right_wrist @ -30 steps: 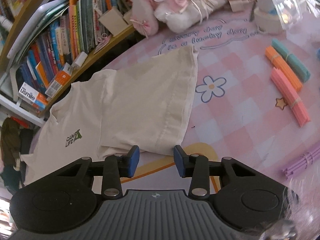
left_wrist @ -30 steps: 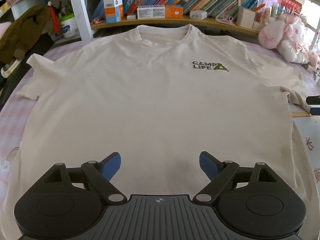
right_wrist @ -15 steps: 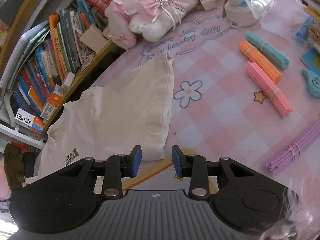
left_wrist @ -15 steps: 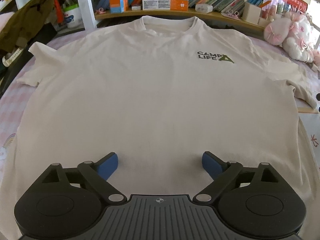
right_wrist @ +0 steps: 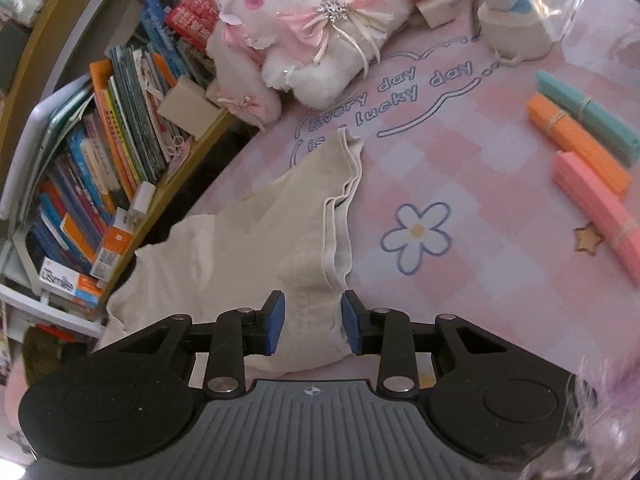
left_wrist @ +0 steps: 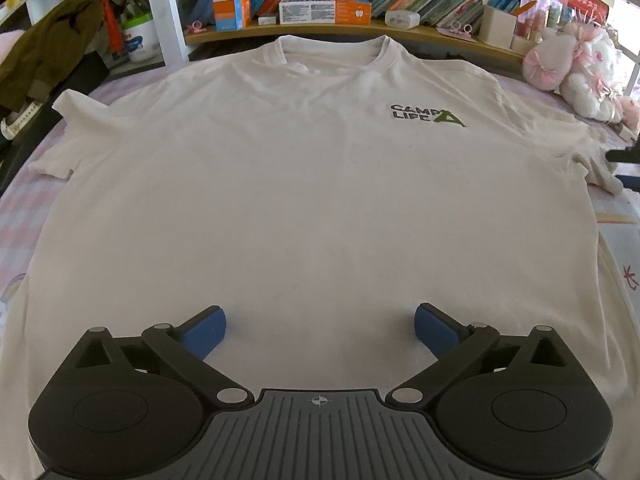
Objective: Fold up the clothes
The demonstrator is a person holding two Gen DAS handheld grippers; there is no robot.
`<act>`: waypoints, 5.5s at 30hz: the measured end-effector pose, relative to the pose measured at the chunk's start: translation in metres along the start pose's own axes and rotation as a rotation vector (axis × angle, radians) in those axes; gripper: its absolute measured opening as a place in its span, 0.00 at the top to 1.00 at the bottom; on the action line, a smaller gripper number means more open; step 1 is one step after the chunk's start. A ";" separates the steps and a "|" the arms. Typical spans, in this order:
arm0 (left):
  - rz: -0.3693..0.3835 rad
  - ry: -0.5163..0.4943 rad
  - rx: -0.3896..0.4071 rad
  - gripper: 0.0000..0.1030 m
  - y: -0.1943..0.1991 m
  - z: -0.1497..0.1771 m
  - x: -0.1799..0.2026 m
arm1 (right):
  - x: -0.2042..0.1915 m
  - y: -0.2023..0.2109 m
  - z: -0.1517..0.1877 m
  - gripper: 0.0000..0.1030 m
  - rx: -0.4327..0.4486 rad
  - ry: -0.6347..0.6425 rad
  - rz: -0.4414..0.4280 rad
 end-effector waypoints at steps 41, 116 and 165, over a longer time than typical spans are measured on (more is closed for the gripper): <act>0.030 -0.025 0.003 0.00 -0.001 0.001 0.001 | 0.025 -0.020 -0.024 0.52 0.083 -0.450 -0.149; 0.221 -0.165 0.067 0.00 0.009 0.008 -0.010 | -0.179 -0.028 0.173 0.50 -0.164 0.983 -0.115; 0.190 -0.027 0.144 0.00 0.031 -0.020 -0.065 | -0.138 0.111 0.224 0.08 0.066 0.803 0.134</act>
Point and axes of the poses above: each gripper's, at about its wrist camera, not at the fingertips, and y roughly against the way its jaws point, x to its right, z to its underside, the point moved 8 cm from there along -y, roughly the way its jaws point, and after that the axes turned 15 degrees about x, right-handed, at the moved point
